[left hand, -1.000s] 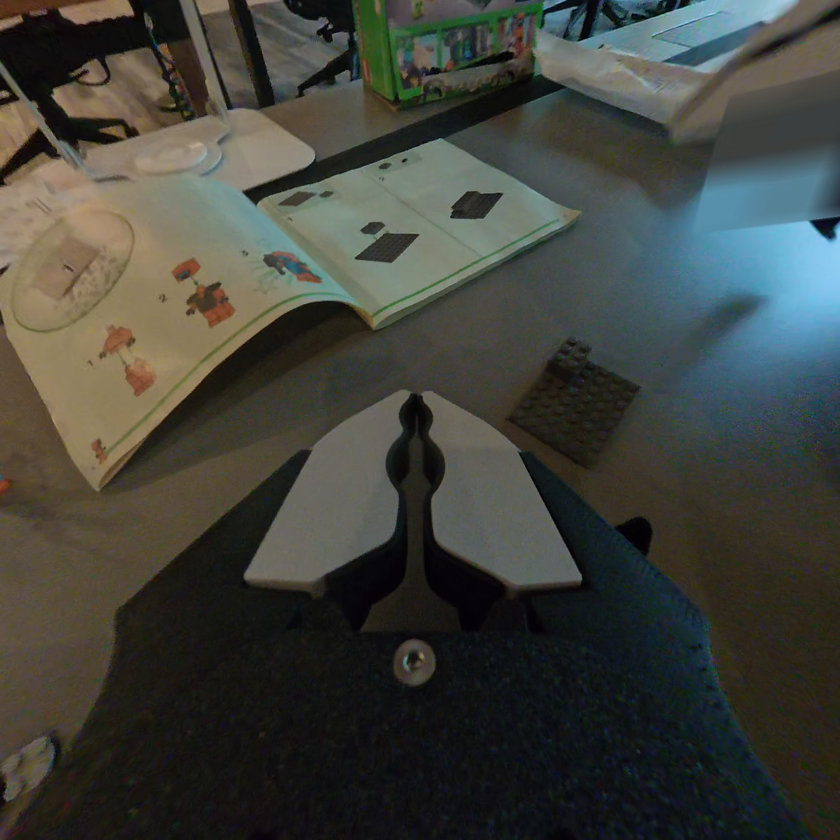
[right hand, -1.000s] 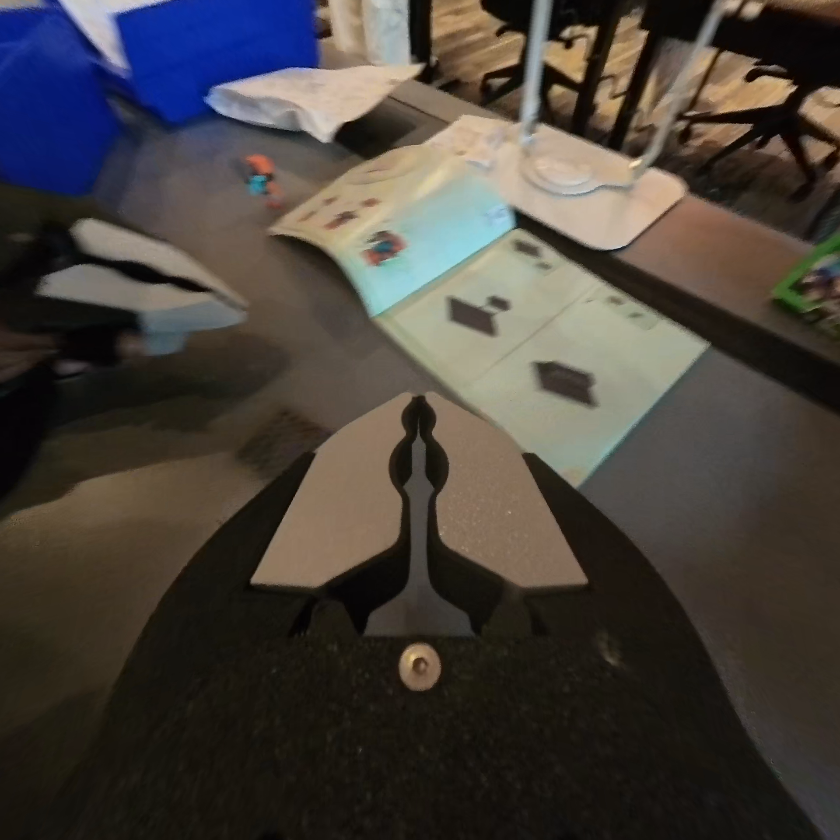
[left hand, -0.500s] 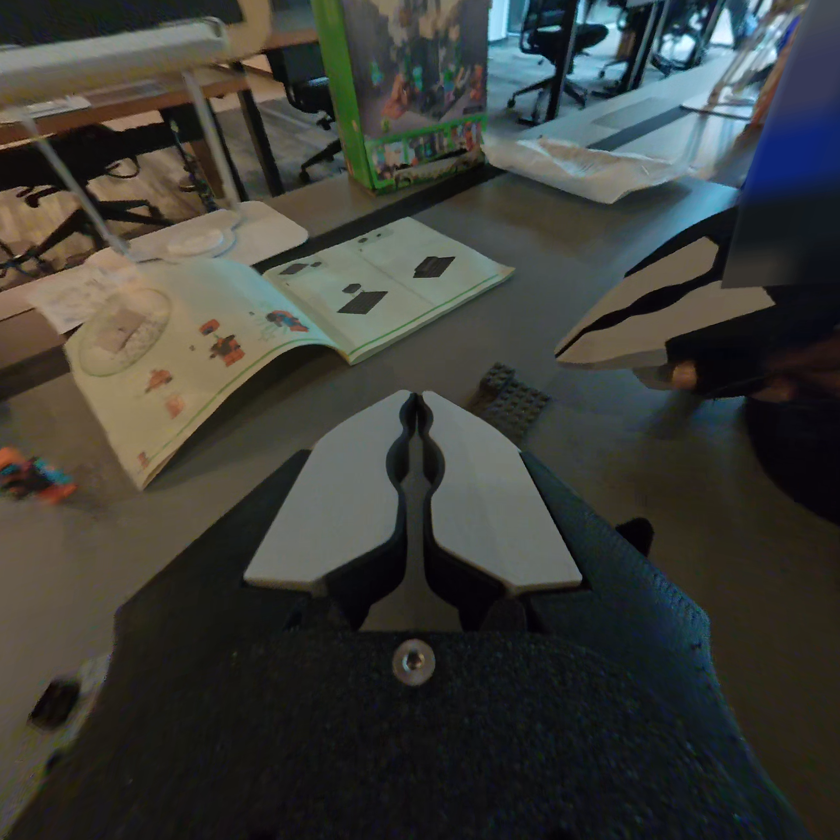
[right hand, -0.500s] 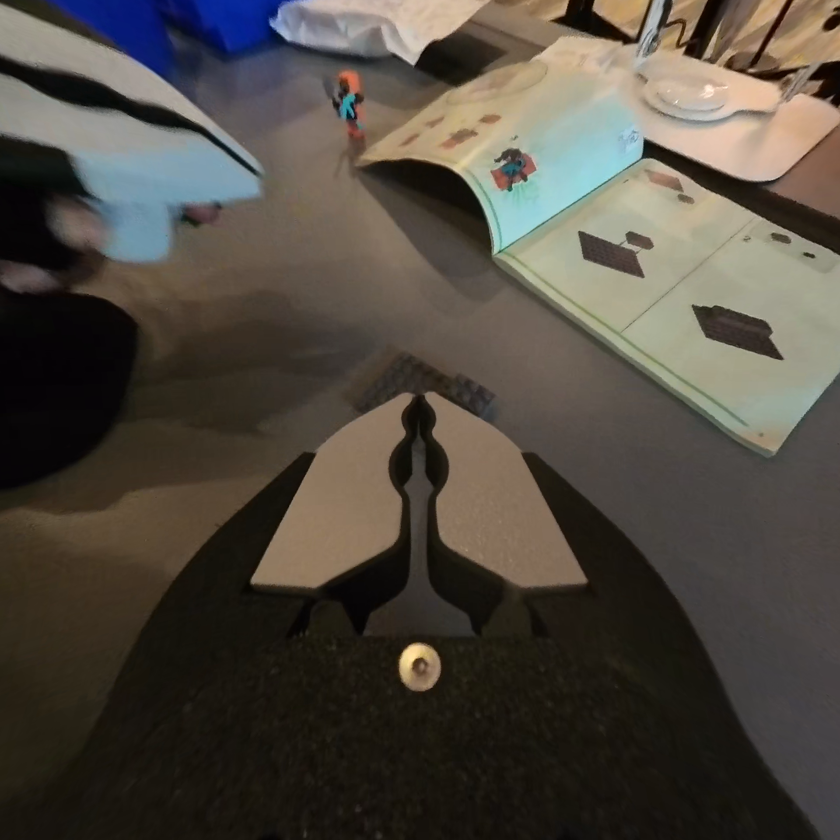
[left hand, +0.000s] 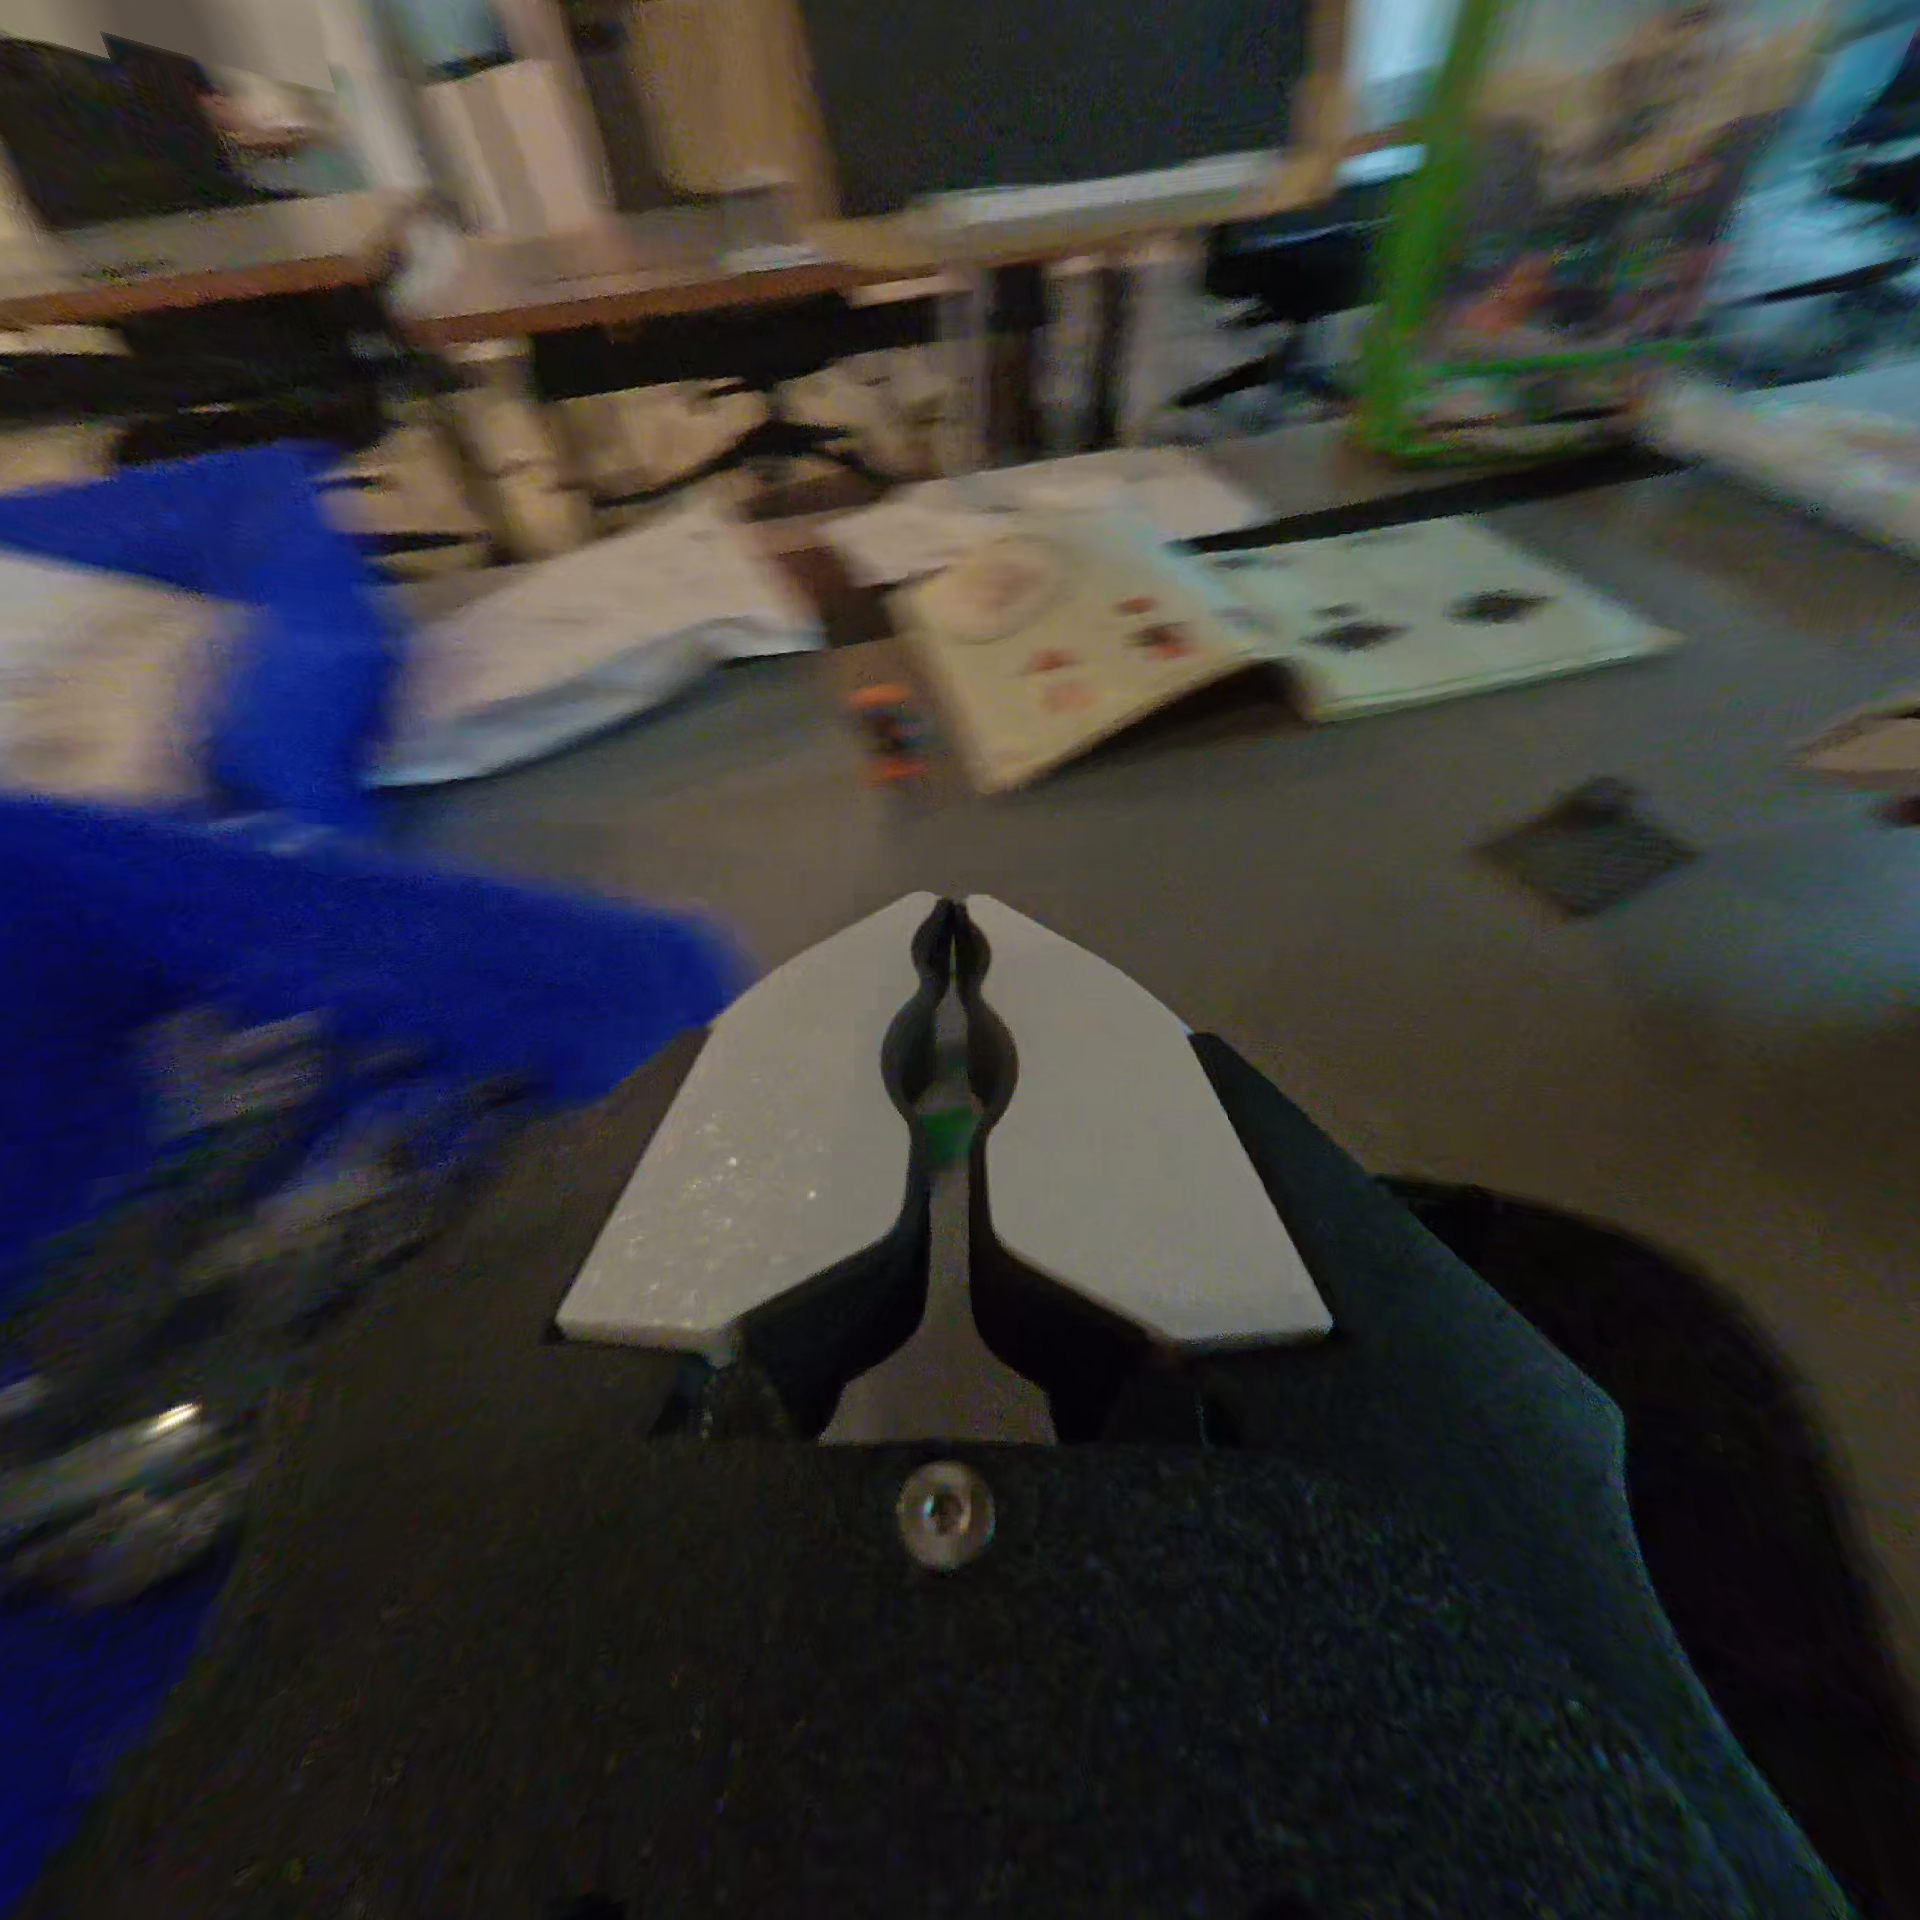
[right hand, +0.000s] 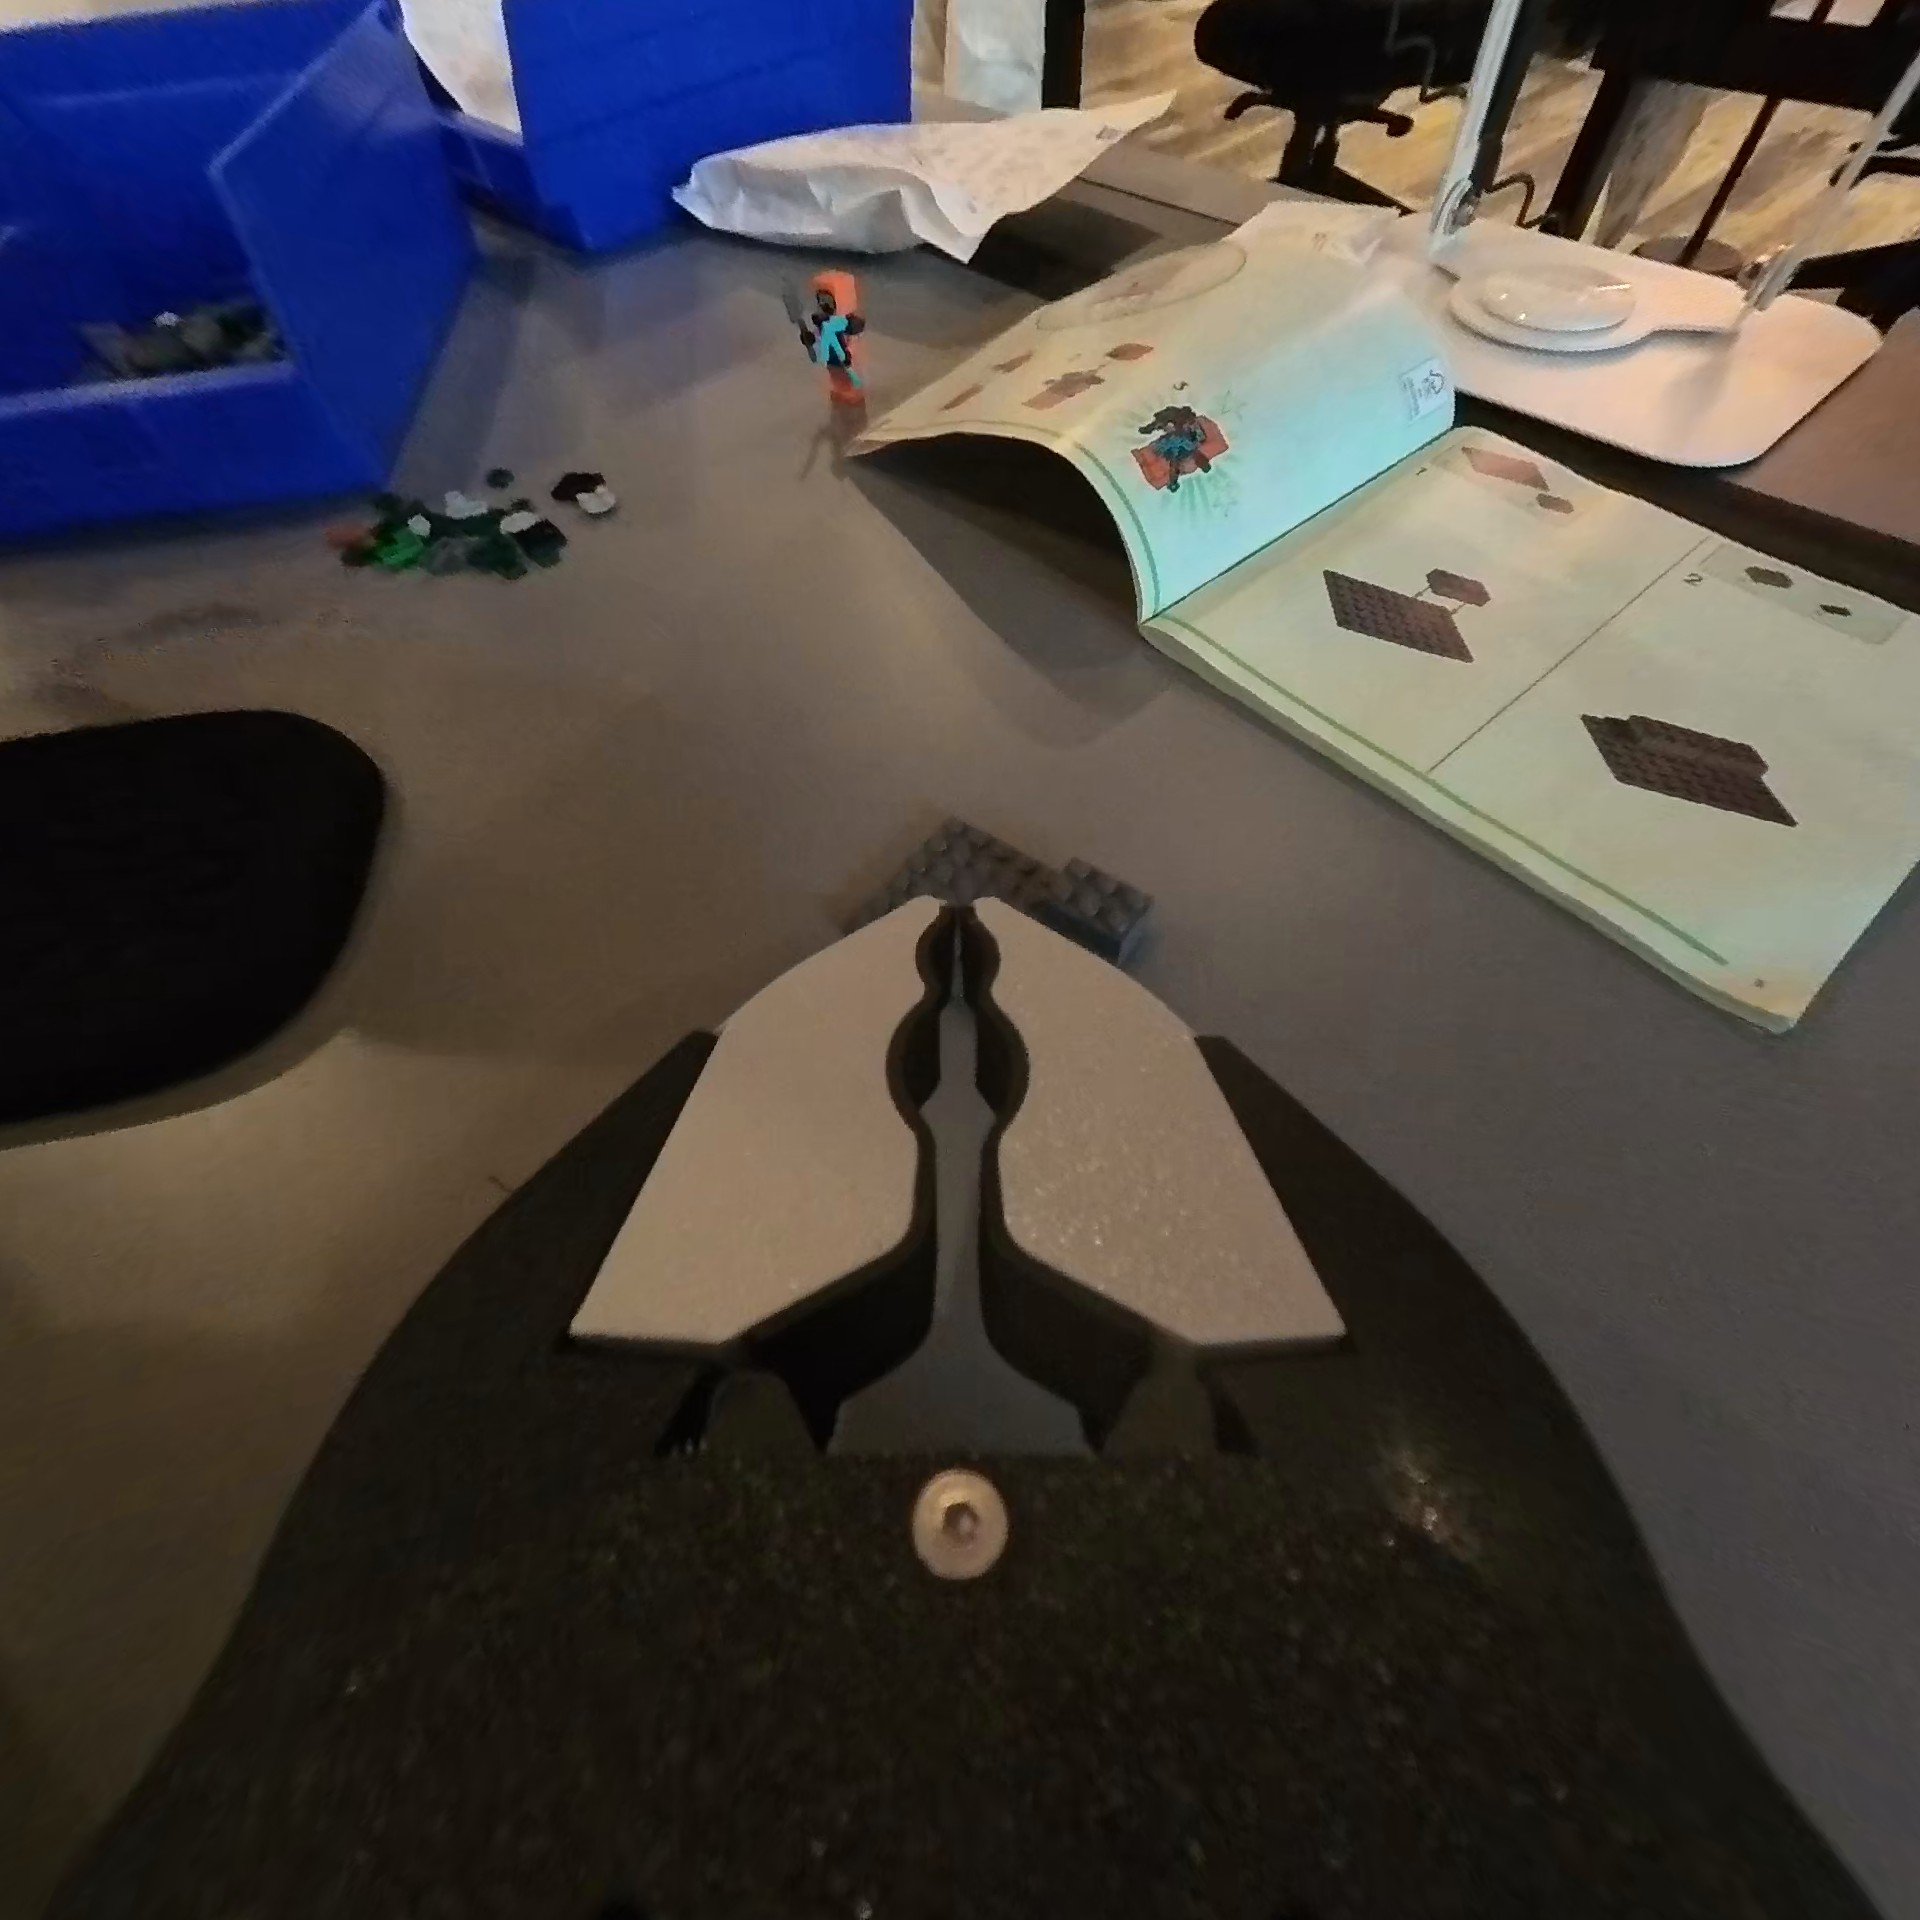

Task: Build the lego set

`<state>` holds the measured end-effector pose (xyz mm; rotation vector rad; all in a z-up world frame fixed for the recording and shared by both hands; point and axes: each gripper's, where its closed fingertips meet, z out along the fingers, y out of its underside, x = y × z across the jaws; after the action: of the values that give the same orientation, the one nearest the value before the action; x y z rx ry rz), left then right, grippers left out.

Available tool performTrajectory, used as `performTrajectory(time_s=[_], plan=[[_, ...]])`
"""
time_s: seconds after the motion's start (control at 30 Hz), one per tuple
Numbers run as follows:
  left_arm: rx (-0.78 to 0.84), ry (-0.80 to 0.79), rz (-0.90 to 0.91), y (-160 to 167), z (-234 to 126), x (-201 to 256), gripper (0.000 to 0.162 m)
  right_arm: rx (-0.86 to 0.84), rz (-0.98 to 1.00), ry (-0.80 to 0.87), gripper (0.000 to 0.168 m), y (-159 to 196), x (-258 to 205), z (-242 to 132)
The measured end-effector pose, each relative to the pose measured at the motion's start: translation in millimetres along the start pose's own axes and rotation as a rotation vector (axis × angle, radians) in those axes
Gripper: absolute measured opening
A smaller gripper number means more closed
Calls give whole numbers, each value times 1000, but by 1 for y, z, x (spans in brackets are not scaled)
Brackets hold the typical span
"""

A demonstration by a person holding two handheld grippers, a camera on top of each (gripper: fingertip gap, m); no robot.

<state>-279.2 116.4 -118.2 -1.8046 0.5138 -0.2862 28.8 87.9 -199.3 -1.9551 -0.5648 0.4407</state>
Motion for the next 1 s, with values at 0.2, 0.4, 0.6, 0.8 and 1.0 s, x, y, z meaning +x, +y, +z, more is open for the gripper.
performTrajectory(time_s=[0.2,0.4,0.6,0.8,1.0], plan=[[-152,-276,116,-15,-70,-148,18,10,9,-9,2,-2,1,3],[-457,-73,238,18,-53,-184,27,10,0,-24,0,-1,-2,5],[-676,173,340,73,-12,-183,25,-10,-11,-38,0,3,-3,8],[-873,327,447,114,6,-174,32,-13,-15,-41,0,5,-4,9],[-977,353,541,132,11,-175,27,-24,-10,-48,0,7,-4,11]])
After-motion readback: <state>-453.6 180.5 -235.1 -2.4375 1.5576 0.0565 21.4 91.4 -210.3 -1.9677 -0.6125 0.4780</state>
